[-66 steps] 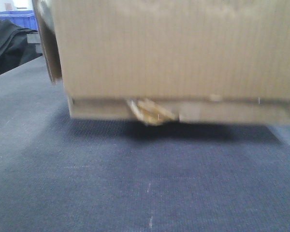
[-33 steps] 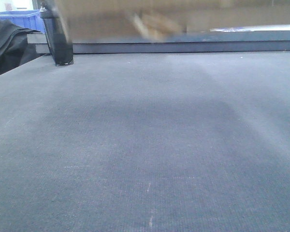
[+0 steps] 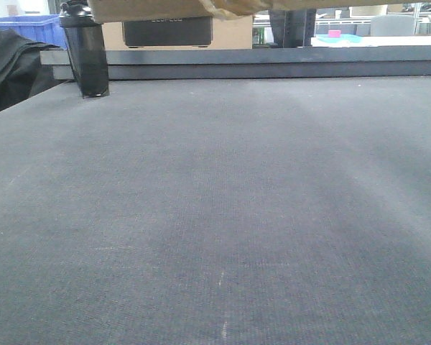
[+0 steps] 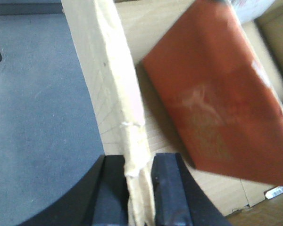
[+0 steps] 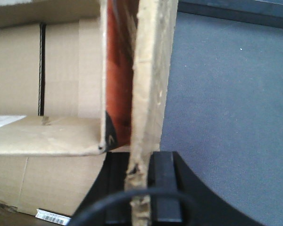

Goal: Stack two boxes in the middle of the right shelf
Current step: 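Lift the stacked boxes upward with both grippers, then carry the lifted boxes with both grippers while driving to the shelf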

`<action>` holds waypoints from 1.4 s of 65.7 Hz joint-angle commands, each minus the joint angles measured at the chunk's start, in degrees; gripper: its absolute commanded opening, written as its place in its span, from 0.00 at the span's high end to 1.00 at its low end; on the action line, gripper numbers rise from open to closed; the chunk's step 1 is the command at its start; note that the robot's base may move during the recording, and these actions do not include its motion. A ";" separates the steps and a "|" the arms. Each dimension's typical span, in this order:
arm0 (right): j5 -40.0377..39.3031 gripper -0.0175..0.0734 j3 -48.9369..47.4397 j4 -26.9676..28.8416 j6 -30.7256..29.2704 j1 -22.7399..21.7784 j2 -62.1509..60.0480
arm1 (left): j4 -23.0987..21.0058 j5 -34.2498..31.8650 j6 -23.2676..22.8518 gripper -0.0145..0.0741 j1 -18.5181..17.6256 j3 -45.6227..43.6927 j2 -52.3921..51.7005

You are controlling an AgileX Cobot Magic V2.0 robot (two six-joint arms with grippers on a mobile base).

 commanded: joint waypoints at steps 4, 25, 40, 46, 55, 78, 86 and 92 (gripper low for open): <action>-2.94 0.97 -0.65 -1.38 -0.45 -0.44 -0.69 | 0.12 -4.51 0.80 0.96 0.32 -0.42 -1.02; -2.94 0.97 -0.65 -1.38 -0.45 -0.44 -0.69 | 0.34 -6.18 0.80 0.96 0.32 -0.42 -1.02; -2.94 0.97 -0.65 -1.38 -0.45 -0.44 -0.69 | 0.34 -6.18 0.80 0.96 0.32 -0.42 -1.02; -2.94 0.97 -0.65 -1.38 -0.45 -0.44 -0.69 | 0.34 -6.18 0.80 0.96 0.32 -0.42 -1.02; -2.94 0.97 -0.65 -1.38 -0.45 -0.44 -0.69 | 0.34 -6.18 0.80 0.96 0.32 -0.42 -1.02; -2.94 0.97 -0.65 -1.38 -0.45 -0.44 -0.69 | 0.48 -6.18 0.80 0.96 0.32 -0.42 -1.02; -3.02 0.97 -0.65 -1.38 -0.45 -0.44 -0.31 | 0.48 -6.18 0.80 0.96 0.32 -0.42 -1.02; -3.53 0.97 -0.65 -1.38 -0.45 -0.44 0.16 | 0.48 -6.18 0.80 0.96 0.32 -0.42 -1.02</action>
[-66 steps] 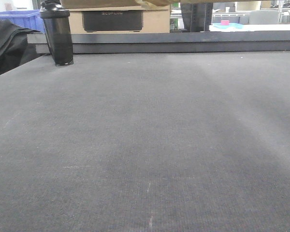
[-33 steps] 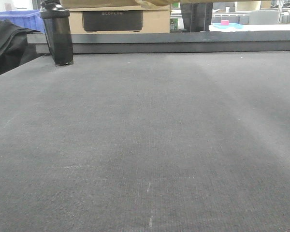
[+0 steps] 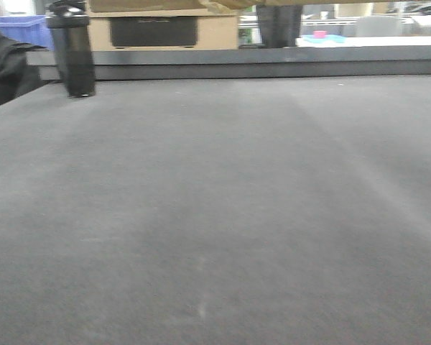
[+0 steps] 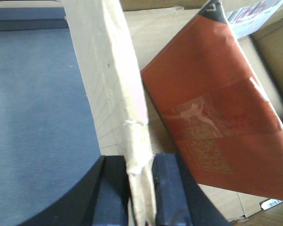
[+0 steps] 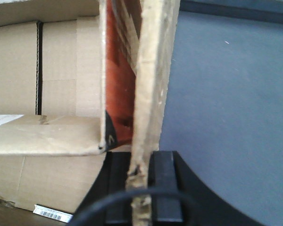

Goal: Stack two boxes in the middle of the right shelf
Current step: 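Carry the lifted boxes with both grippers while driving to the shelf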

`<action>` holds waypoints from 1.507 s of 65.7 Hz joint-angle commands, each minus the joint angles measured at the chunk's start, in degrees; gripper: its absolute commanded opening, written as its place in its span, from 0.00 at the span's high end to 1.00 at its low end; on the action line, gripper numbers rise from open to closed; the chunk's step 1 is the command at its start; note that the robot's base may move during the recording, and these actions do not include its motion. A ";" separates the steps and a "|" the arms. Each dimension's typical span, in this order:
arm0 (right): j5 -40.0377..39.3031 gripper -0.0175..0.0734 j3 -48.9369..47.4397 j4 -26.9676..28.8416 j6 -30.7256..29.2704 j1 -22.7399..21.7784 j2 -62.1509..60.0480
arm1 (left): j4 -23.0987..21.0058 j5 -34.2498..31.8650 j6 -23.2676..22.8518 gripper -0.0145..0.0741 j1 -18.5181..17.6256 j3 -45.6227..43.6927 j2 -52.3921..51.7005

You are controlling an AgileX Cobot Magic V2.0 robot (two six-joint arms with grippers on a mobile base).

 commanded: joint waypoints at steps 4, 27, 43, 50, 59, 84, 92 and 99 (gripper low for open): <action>-3.75 0.97 -0.62 -1.49 -0.51 -0.44 0.24 | 0.28 -3.30 0.80 0.96 0.32 -0.42 -1.02; -3.86 0.97 -0.62 -1.49 -0.51 -0.44 0.79 | 0.28 -3.30 0.80 0.96 0.32 -0.42 -1.02; -3.86 0.97 -0.62 -1.49 -0.51 -0.44 0.79 | 0.28 -3.30 0.80 0.96 0.32 -0.42 -1.02; -3.86 0.97 -0.62 -1.49 -0.51 -0.44 0.79 | 0.28 -3.30 0.80 0.96 0.32 -0.42 -1.02; -3.86 0.97 -0.62 -1.49 -0.51 -0.44 0.79 | 0.28 -3.30 0.80 0.96 0.32 -0.42 -1.02; -3.86 0.97 -0.62 -1.49 -0.51 -0.44 0.79 | 0.28 -3.30 0.80 0.96 0.32 -0.42 -1.02; -3.86 0.97 -0.62 -1.49 -0.51 -0.44 0.79 | 0.28 -3.30 0.80 0.96 0.32 -0.42 -1.02; -3.86 0.97 -0.62 -1.49 -0.51 -0.44 0.79 | 0.28 -3.30 0.80 0.96 0.32 -0.42 -1.02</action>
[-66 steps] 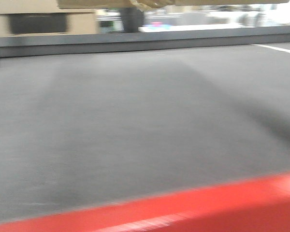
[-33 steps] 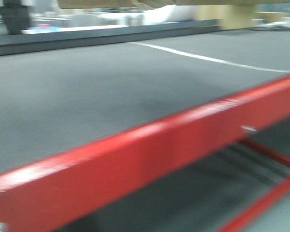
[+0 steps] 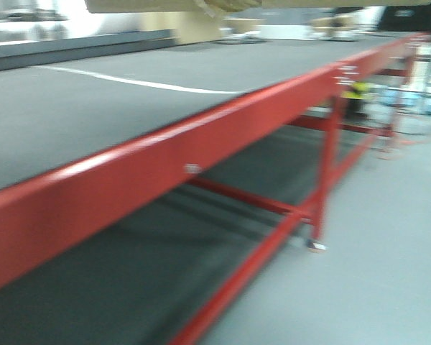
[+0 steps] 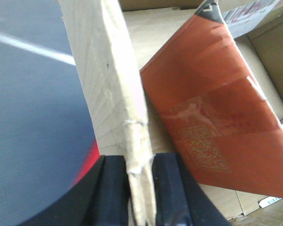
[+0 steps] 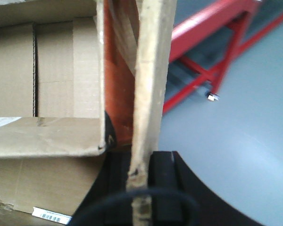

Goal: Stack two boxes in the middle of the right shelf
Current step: 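Carry the lifted boxes with both grippers while driving to the shelf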

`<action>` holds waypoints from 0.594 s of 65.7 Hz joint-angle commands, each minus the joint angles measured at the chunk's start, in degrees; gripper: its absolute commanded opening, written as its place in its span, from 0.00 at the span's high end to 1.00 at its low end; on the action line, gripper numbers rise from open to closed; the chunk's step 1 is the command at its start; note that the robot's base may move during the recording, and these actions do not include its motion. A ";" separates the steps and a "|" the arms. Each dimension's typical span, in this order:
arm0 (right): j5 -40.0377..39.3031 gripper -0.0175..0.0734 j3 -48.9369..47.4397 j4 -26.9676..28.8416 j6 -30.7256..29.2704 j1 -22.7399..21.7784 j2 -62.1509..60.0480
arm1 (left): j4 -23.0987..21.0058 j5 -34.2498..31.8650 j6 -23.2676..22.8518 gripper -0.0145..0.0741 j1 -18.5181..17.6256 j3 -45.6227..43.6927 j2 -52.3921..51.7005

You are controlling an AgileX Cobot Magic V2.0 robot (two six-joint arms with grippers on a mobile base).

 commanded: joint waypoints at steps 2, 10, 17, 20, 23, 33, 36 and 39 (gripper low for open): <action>-2.71 0.97 -0.62 -1.94 -0.36 -0.44 -0.40 | -0.22 -3.30 0.80 0.96 0.32 -0.42 -1.02; -2.71 0.97 -0.62 -1.94 -0.36 -0.44 -0.40 | -0.22 -3.30 0.80 0.96 0.32 -0.42 -1.02; -2.71 0.97 -0.62 -1.94 -0.36 -0.44 -0.40 | -0.22 -3.30 0.80 0.96 0.32 -0.42 -1.02; -2.71 0.97 -0.62 -1.94 -0.36 -0.44 -0.40 | -0.22 -3.30 0.80 0.96 0.32 -0.42 -1.02; -2.71 0.97 -0.62 -1.94 -0.36 -0.44 -0.40 | -0.22 -3.30 0.80 0.96 0.32 -0.42 -1.02; -2.71 0.97 -0.62 -1.94 -0.36 -0.44 -0.40 | -0.22 -3.30 0.80 0.96 0.32 -0.42 -1.02; -2.71 0.97 -0.62 -1.94 -0.36 -0.44 -0.40 | -0.22 -3.30 0.80 0.96 0.32 -0.42 -1.02; -2.71 0.97 -0.62 -1.94 -0.36 -0.44 -0.40 | -0.22 -3.30 0.80 0.96 0.32 -0.42 -1.02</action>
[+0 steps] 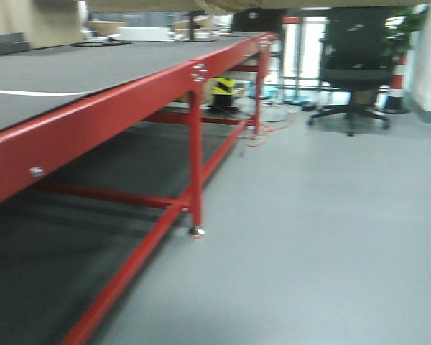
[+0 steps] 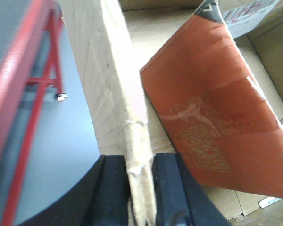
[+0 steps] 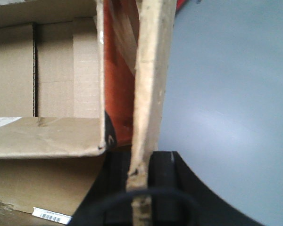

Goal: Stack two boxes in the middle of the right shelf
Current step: 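Carry the lifted boxes with both grippers while driving to the shelf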

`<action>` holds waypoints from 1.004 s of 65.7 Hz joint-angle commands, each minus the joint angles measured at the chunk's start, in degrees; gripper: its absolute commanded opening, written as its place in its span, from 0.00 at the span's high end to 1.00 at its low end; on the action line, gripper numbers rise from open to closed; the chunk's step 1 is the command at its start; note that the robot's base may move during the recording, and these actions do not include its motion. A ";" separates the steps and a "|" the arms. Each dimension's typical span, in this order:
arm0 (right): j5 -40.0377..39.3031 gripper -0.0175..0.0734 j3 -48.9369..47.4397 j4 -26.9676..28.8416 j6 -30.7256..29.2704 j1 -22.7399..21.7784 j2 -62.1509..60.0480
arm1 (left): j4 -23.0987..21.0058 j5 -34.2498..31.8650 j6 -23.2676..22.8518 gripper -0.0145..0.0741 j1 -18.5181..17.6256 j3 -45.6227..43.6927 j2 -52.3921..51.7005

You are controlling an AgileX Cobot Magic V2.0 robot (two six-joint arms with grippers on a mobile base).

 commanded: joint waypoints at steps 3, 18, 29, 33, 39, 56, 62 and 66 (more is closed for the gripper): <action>-2.71 0.97 -0.62 -1.94 -0.55 -0.44 -0.40 | -0.22 -3.28 0.80 0.96 0.32 -0.42 -1.02; -2.71 0.97 -0.62 -1.94 -0.55 -0.44 -0.40 | -0.22 -3.28 0.80 0.96 0.32 -0.42 -1.02; -2.71 0.97 -0.62 -1.94 -0.55 -0.44 -0.40 | -0.22 -3.28 0.80 0.96 0.32 -0.42 -1.02; -2.71 0.97 -0.62 -1.94 -0.55 -0.44 -0.40 | -0.22 -3.28 0.80 0.96 0.32 -0.42 -1.02; -2.71 0.97 -0.62 -1.94 -0.55 -0.44 -0.40 | -0.22 -3.28 0.80 0.96 0.32 -0.42 -1.02; -2.71 0.97 -0.62 -1.94 -0.55 -0.44 -0.40 | -0.22 -3.28 0.80 0.96 0.32 -0.42 -1.02; -2.71 0.97 -0.62 -1.94 -0.55 -0.44 -0.40 | -0.22 -3.28 0.80 0.96 0.32 -0.42 -1.02; -2.71 0.97 -0.62 -1.94 -0.55 -0.44 -0.40 | -0.22 -3.28 0.80 0.96 0.32 -0.42 -1.02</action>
